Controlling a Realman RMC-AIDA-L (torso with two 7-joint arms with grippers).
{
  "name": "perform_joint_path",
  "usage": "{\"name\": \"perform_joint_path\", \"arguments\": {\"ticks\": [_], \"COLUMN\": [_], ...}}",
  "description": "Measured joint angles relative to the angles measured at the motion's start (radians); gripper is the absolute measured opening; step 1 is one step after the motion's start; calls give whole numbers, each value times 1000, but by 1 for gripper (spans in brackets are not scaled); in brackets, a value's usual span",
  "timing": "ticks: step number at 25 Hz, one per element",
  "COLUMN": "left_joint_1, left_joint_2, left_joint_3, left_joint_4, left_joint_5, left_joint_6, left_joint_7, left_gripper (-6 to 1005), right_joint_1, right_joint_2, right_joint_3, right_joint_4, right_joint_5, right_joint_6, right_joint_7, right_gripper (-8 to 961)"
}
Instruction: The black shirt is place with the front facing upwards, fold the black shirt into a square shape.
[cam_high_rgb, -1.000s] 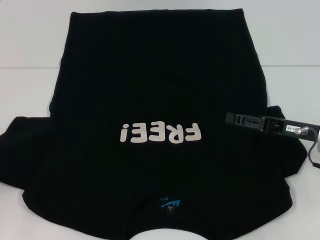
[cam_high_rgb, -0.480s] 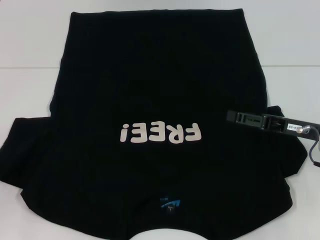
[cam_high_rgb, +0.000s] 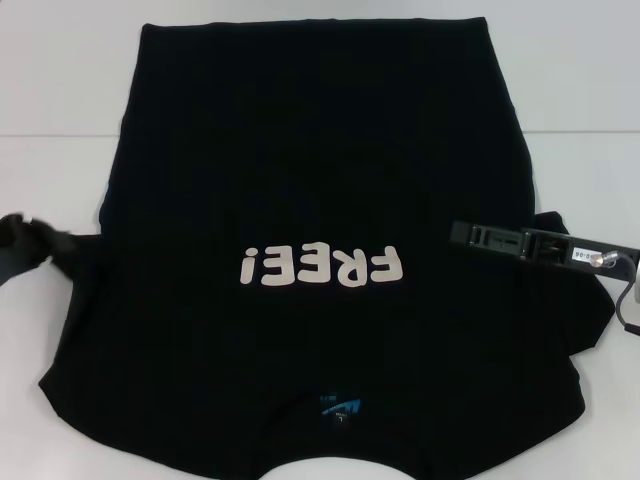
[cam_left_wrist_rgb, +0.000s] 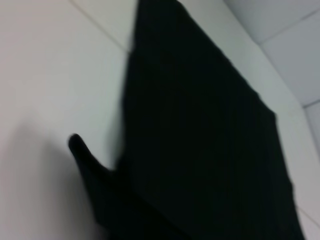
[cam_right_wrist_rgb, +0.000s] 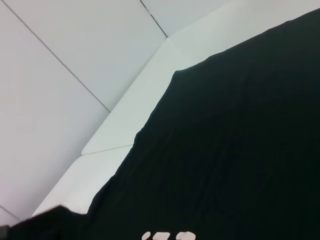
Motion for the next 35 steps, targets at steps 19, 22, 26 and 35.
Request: {"name": "perform_joint_path", "arguments": {"ticks": [19, 22, 26, 35], "left_joint_1": [-116, -148, -167, -87], "left_joint_2": [-67, -56, -16, 11], "left_joint_3": [86, 93, 95, 81], "left_joint_4": [-128, -207, -295, -263], "left_joint_5": [-16, -18, -18, -85], "left_joint_6": [-79, -98, -109, -52], "left_joint_7": [53, 80, 83, 126], "left_gripper": [-2, -2, 12, 183], "right_joint_1": [-1, -1, -1, 0], "right_joint_2": [4, 2, -2, -32], "right_joint_3": [4, 8, 17, 33], "right_joint_4": [8, 13, 20, 37], "right_joint_5": [0, 0, 0, -9], "right_joint_6": [1, 1, -1, -5], "right_joint_7": [-9, -9, 5, 26], "right_gripper": [917, 917, 916, 916]}}
